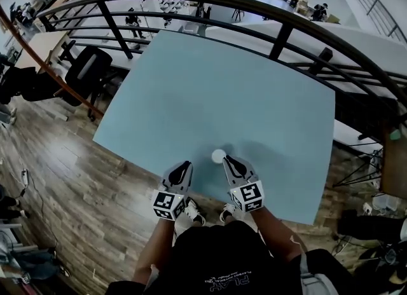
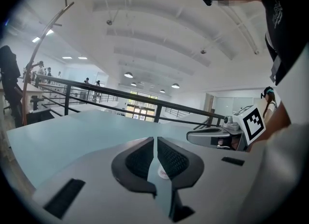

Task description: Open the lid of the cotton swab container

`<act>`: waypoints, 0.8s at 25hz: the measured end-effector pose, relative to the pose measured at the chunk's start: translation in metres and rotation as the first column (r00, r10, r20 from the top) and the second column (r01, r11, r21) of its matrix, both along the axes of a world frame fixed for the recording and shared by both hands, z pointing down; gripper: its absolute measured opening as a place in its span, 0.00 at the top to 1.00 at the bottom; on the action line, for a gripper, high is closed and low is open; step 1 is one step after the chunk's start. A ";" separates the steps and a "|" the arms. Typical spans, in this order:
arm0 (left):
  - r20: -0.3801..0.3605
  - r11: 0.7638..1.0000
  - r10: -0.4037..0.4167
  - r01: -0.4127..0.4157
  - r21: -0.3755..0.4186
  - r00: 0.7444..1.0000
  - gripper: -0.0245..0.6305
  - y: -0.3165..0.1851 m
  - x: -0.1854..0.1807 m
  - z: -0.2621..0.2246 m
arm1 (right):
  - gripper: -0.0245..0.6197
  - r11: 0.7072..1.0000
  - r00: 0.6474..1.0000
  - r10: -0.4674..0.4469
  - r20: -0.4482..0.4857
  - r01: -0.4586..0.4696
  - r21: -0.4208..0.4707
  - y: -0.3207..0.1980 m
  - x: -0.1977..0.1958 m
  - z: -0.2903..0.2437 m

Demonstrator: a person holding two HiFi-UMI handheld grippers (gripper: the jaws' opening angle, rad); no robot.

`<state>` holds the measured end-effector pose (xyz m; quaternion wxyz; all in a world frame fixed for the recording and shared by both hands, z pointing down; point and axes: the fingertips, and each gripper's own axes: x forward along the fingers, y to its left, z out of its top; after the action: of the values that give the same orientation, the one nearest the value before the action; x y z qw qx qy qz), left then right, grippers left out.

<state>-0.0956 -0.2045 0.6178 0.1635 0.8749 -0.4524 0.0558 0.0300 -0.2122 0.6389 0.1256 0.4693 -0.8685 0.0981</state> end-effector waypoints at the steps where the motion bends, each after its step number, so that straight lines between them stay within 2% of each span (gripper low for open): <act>1: 0.001 1.000 0.001 -0.001 -0.004 1.000 0.91 0.000 0.001 0.003 | 0.93 1.000 1.000 0.002 0.004 -0.002 -0.007 0.001 0.001 0.004; 3: 0.006 1.000 0.000 0.000 0.001 1.000 0.91 -0.001 0.002 0.009 | 0.91 1.000 1.000 0.000 0.008 0.000 -0.021 0.003 0.004 0.010; 6: 0.007 1.000 -0.005 0.005 0.000 1.000 0.91 -0.002 0.001 0.018 | 0.79 0.999 1.000 -0.012 0.008 0.012 -0.044 0.006 0.003 0.021; 13: 0.017 1.000 -0.001 0.002 -0.022 1.000 0.91 -0.005 0.008 0.025 | 0.59 0.995 0.999 -0.043 -0.018 0.041 -0.086 0.010 0.002 0.044; 20: 0.021 1.000 -0.003 0.004 -0.028 1.000 0.91 -0.007 0.006 0.029 | 0.54 0.990 0.996 -0.064 -0.069 0.055 -0.131 0.007 -0.001 0.072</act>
<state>-0.0896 -0.2115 0.6472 0.1710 0.8711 -0.4548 0.0711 0.0293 -0.2048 0.7113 0.1902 0.4373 -0.8688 0.1332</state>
